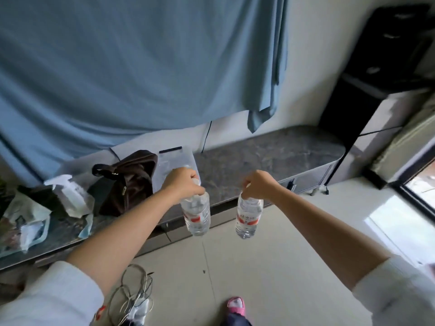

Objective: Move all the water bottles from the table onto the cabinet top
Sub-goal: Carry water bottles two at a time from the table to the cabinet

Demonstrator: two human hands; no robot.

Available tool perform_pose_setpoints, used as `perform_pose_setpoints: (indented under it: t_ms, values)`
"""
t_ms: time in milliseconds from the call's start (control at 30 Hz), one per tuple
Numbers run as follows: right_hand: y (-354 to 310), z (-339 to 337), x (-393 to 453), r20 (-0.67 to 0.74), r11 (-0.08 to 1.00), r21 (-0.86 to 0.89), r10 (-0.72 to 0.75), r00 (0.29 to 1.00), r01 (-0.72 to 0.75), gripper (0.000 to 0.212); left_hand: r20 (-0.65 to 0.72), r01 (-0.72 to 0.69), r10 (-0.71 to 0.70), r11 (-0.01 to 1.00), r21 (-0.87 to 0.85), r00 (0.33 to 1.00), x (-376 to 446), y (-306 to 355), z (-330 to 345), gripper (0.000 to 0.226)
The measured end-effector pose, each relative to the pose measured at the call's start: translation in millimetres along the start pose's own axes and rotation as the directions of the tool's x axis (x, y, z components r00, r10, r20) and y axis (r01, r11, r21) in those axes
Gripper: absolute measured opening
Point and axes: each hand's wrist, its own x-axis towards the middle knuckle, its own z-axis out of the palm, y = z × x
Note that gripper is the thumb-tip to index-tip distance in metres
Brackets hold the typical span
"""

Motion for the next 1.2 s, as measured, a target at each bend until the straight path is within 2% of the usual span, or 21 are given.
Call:
perform_pose_setpoints:
  t_ms: [100,267,433,500,600,733,800,867,933,1033,1200]
  values:
    - [24,-29,41,-0.040,0.997,0.027,0.067,0.997,-0.066,0.020,0.041,-0.042,0.041,0.999,0.017,0.998,57,26,1,0.033]
    - [70,-77,96,-0.157,0.986,0.087,0.153,0.976,-0.141,0.022,0.016,-0.094,0.094,0.996,-0.001,0.995,144,72,10,0.029]
    - [124,-112,148,-0.200,0.968,0.163,0.223,0.954,-0.192,0.021,0.030,-0.096,0.097,0.995,-0.031,0.995,214,118,33,0.018]
    - [149,-123,168,-0.189,0.964,0.159,0.243,0.951,-0.214,0.020,0.051,-0.084,0.086,0.996,-0.033,0.995,238,136,47,0.019]
    - [193,-139,200,-0.155,0.964,0.144,0.247,0.956,-0.226,0.019,0.093,-0.049,0.052,0.998,-0.042,0.994,282,164,71,0.033]
    - [254,-169,248,-0.077,0.967,0.114,0.238,0.968,-0.229,0.018,0.124,-0.014,0.020,0.999,-0.053,0.992,343,207,105,0.034]
    - [278,-183,269,-0.033,0.968,0.072,0.244,0.969,-0.241,0.002,0.136,0.002,0.007,0.998,-0.065,0.991,367,226,120,0.034]
    - [304,-197,296,-0.033,0.969,0.050,0.244,0.969,-0.243,0.012,0.133,0.037,-0.026,0.996,-0.080,0.991,395,246,136,0.035]
    - [318,-203,313,-0.052,0.967,0.034,0.255,0.966,-0.254,0.005,0.116,0.065,-0.053,0.993,-0.095,0.992,412,261,146,0.037]
    - [350,-216,347,-0.057,0.953,0.031,0.304,0.951,-0.303,0.025,0.137,0.118,-0.098,0.982,-0.147,0.986,446,290,168,0.040]
    - [407,-249,409,-0.079,0.935,0.079,0.352,0.933,-0.346,0.024,0.177,0.173,-0.152,0.979,-0.111,0.972,514,327,194,0.033]
